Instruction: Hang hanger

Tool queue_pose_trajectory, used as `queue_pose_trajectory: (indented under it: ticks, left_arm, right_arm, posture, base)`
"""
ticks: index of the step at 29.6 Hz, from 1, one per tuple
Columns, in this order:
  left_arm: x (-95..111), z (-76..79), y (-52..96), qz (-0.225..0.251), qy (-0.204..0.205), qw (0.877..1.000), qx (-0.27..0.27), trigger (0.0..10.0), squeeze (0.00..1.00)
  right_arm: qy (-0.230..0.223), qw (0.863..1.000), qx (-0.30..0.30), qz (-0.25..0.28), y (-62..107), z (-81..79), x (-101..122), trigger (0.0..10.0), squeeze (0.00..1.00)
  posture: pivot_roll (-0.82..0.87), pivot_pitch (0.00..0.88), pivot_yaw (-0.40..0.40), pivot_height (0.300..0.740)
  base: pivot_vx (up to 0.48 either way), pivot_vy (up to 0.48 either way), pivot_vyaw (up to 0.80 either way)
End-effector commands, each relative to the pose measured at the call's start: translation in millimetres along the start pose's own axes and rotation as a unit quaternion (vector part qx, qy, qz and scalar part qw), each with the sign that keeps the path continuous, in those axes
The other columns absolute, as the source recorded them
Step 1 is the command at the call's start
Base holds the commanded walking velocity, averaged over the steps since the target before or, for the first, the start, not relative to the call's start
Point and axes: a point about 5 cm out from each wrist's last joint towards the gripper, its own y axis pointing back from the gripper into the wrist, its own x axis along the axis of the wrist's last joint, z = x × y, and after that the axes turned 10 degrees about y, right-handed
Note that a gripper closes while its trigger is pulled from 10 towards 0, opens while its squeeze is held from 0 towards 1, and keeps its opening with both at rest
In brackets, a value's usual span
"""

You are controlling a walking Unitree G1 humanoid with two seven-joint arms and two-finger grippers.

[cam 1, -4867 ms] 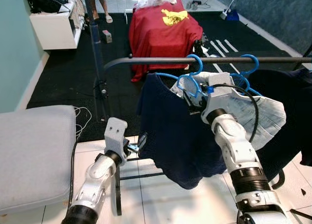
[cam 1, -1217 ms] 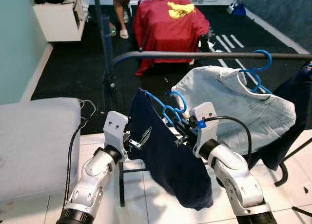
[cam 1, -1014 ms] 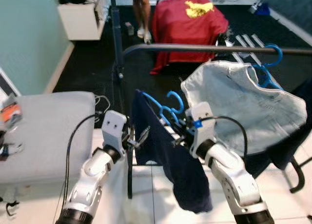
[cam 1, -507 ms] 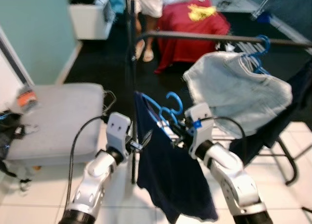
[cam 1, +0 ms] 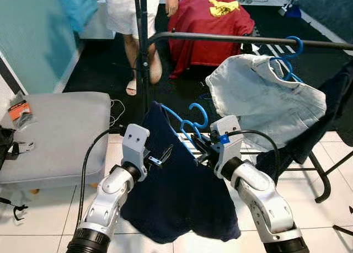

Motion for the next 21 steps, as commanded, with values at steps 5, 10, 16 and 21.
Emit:
queue_pose_trajectory:
  ticks: [5,10,16,21]
  left_arm:
    - [-5.3,1.9,-0.7,-0.012,-0.006,1.0,-0.002,10.0,0.0]
    - [-10.2,1.5,-0.4,-0.025,0.007,1.0,0.008,10.0,0.0]
    - [-12.3,-0.6,0.5,-0.032,0.014,0.999,0.017,10.0,0.0]
    - [-10.9,-2.3,0.2,-0.031,0.014,0.999,0.018,10.0,0.0]
  right_arm:
    - [0.003,1.0,-0.005,0.004,-1.5,5.7,2.8,0.0,0.0]
    - [0.006,1.0,-0.004,0.002,-0.1,7.3,2.4,0.0,0.0]
    - [0.007,1.0,0.005,-0.001,2.1,7.1,1.3,0.0,0.0]
    - [0.013,1.0,0.018,-0.004,4.1,9.3,0.9,0.0,0.0]
  posture:
    - [-0.05,0.142,-0.018,0.74]
    - [-0.05,0.146,-0.021,0.74]
    - [-0.05,0.146,-0.019,0.74]
    - [-0.05,0.146,-0.019,0.74]
  base:
    - [0.0,-0.192,0.0]
    - [0.0,-0.384,0.0]
    - [0.0,0.0,0.0]
    - [0.0,0.0,0.0]
